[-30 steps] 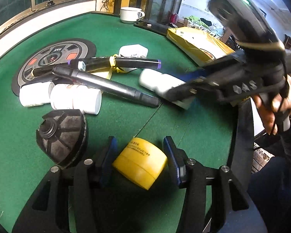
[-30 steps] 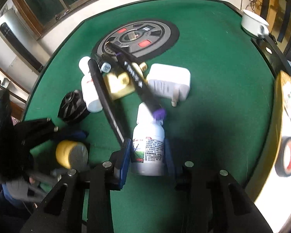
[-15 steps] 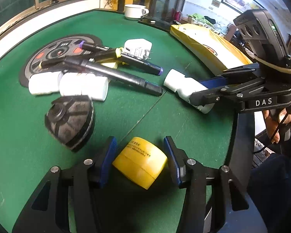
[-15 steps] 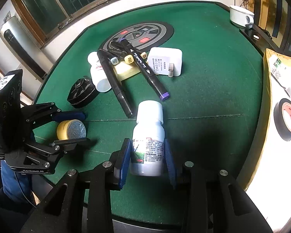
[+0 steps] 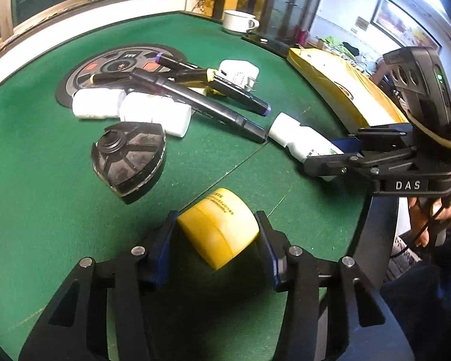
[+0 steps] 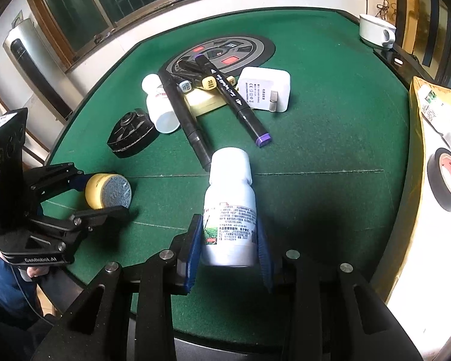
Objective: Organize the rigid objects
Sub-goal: 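Carry the yellow cylinder and small white bottle over to the tray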
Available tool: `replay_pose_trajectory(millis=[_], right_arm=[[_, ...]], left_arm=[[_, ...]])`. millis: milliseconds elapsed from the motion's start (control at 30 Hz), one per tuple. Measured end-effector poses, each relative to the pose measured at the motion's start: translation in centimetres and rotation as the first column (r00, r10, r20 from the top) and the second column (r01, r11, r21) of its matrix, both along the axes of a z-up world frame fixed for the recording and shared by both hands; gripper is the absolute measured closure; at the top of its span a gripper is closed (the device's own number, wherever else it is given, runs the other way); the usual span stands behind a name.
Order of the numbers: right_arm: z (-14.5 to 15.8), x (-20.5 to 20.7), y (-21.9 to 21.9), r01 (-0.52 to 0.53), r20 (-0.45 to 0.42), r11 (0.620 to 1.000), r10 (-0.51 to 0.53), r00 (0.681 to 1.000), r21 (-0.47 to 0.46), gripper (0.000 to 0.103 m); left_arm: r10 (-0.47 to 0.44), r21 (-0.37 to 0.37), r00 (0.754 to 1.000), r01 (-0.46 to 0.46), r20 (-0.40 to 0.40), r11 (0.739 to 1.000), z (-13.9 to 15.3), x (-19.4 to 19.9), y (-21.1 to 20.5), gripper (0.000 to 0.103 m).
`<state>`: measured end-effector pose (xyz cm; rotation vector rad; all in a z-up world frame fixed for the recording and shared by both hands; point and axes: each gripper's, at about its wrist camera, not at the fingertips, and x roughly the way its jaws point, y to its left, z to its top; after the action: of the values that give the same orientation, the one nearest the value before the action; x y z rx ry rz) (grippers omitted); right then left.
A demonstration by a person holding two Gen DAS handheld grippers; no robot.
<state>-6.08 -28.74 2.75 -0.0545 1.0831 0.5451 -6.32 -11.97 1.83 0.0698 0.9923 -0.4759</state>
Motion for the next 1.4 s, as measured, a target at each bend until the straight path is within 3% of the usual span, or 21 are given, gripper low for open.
replay_pose_trajectory(millis=[200, 433, 833, 1133, 1400], right_arm=[[0.2, 1.0, -0.2, 0.014, -0.019, 1.000, -0.014, 1.000, 0.003, 0.069], [0.5, 0.4, -0.8, 0.011, -0.010, 0.996, -0.010, 1.000, 0.083, 0.072], [2.0, -0.1, -2.1, 0.020, 0.023, 0.984, -0.024, 0.999, 0.180, 0.072], [5.0, -0.6, -7.6, 0.097, 0.089, 0.960, -0.124, 0.988, 0.264, 0.072], [8.3, -0.8, -15.7, 0.240, 0.165, 0.930, -0.293, 0.942, 0.279, 0.072]], left_arm=[[0.044, 0.058, 0.999, -0.045, 0.017, 0.997, 0.1, 0.1, -1.0, 0.056], [0.071, -0.048, 0.996, -0.068, 0.059, 0.997, 1.4, 0.0, -0.4, 0.056], [0.026, -0.080, 0.997, -0.020, 0.077, 0.997, 3.3, 0.0, -2.7, 0.056], [-0.062, -0.083, 0.993, 0.070, 0.097, 0.994, 6.0, 0.9, -7.2, 0.056], [-0.168, -0.073, 0.977, 0.178, 0.128, 0.981, 8.2, 2.7, -13.9, 0.056]])
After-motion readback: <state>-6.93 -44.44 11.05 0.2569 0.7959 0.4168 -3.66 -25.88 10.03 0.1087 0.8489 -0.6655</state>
